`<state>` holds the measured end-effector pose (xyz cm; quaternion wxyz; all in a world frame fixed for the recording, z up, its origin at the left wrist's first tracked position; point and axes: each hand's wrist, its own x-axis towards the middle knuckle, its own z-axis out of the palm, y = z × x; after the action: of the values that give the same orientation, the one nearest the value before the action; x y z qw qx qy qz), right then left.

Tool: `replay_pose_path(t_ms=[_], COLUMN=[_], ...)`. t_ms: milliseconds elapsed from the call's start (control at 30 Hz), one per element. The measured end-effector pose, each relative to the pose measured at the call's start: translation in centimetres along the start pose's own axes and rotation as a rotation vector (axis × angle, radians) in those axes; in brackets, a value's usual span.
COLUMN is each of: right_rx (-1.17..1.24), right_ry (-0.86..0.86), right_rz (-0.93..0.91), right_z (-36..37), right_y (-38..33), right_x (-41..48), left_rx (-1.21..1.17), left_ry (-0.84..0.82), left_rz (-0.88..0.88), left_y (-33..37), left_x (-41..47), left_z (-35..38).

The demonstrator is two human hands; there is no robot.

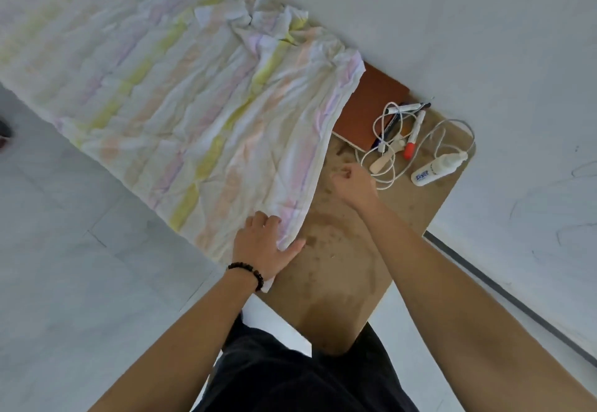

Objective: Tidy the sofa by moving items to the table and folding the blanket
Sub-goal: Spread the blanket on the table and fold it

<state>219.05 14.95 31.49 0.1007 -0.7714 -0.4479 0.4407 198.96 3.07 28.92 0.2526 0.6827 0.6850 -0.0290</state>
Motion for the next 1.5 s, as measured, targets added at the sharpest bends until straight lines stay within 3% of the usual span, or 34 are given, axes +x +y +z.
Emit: replay_pose_path(t_ms=[167,300,400,500,633,767,867,967,1000,1133,1300,1500], right_rx=[0.027,0.109,0.328,0.663,0.945,1.188,1.086,0.937,0.928,1.038,1.007,0.552], right_ry=[0.105,0.074,-0.024,-0.161,-0.368,-0.488,-0.374,-0.014,0.033,-0.009,-0.06,-0.103], right_rz=[-0.178,-0.036,0.146,0.213,0.159,0.039,-0.076,-0.143,-0.156,-0.093,-0.044,-0.146], right_z=[-2.9,-3.9,-4.6,-5.6,-8.5,-11.8,-14.8,-17.3,-17.9,-19.9,-20.4,-20.7], right_y=[-4.8,-8.7,-10.8,-11.9,-12.1,-12.2,-12.6,-11.1,-10.1,-5.2,-1.7,-1.8], right_x=[9.4,14.9,17.4,17.8,14.1,11.2,8.2,5.1,4.4,2.8,3.5,6.0], left_rx=[-0.053,-0.183,-0.247,-0.231,-0.189,-0.086,0.002,0.088,0.125,0.191,-0.012,-0.305], left_ry=[0.066,0.142,0.267,0.342,0.417,0.501,0.586,0.626,0.631,0.606,0.642,0.68], left_rz=[-0.272,-0.48,-0.566,-0.628,-0.685,-0.62,-0.593,-0.592,-0.59,-0.623,-0.755,-0.981], left_y=[4.1,6.3,7.0,7.0,6.8,6.7,6.5,6.2,6.1,7.0,8.8,11.0], left_x=[1.7,1.4,0.0,-1.9,-4.6,-7.7,-10.3,-12.9,-13.8,-15.9,-17.6,-17.4], left_z=[2.2,1.8,1.2,0.2,-1.2,-2.3,-2.5,-2.1,-1.8,0.6,2.4,3.0])
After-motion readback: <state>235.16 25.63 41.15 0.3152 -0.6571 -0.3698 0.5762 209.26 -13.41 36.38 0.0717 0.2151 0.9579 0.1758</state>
